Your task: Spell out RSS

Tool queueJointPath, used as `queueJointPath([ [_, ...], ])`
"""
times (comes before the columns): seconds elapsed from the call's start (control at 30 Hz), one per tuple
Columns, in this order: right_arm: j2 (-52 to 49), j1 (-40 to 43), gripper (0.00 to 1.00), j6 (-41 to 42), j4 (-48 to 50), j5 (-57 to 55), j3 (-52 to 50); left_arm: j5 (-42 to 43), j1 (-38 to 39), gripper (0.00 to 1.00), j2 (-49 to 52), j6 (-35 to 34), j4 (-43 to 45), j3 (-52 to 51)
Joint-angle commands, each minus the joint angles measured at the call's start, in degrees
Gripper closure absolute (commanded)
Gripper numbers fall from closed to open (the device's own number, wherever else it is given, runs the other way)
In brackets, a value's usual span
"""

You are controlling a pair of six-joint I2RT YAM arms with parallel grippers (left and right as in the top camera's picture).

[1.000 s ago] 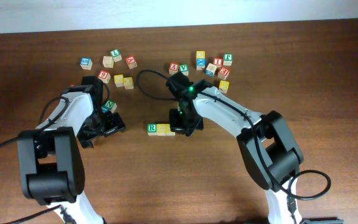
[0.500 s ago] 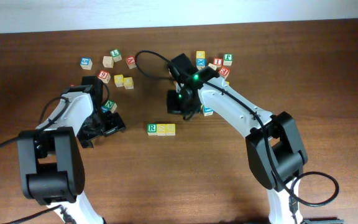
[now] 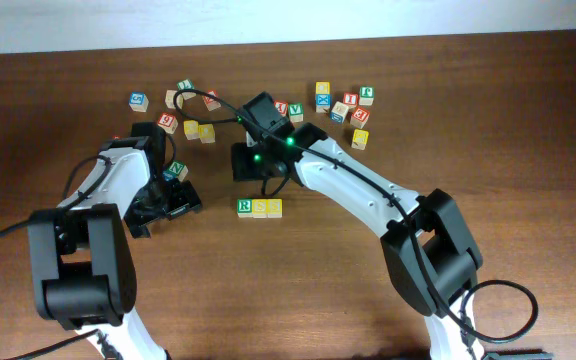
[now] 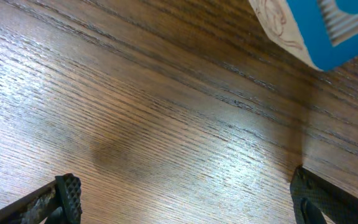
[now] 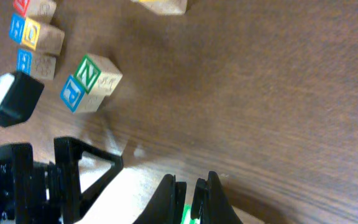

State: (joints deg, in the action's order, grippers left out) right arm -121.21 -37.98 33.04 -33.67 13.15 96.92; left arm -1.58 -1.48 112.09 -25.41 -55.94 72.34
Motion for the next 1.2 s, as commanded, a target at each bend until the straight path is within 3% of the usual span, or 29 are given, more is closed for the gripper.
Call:
queueJointPath([
  [0.0,-2.2,-1.2,0.96,1.2,-0.5,-0.5,0.7,-0.8,-0.2,0.01,0.7,-0.9,0.1,0.9],
  [0.77,-3.0,-0.7,0.96,3.9,-6.1,-6.6,2.4,-0.8,-0.2,0.01,0.7,-0.9,0.1,0.9],
  [1.03,3.3,5.7,0.96,3.8,-16.3,-6.6,6.4,-0.8,-0.2,0.01,0.7,-0.9,0.1,0.9],
  [1.17,10.8,8.0,0.96,3.8,-22.1,-11.8,6.6,-0.8,-0.2,0.01,0.7,-0.9,0.1,0.9],
])
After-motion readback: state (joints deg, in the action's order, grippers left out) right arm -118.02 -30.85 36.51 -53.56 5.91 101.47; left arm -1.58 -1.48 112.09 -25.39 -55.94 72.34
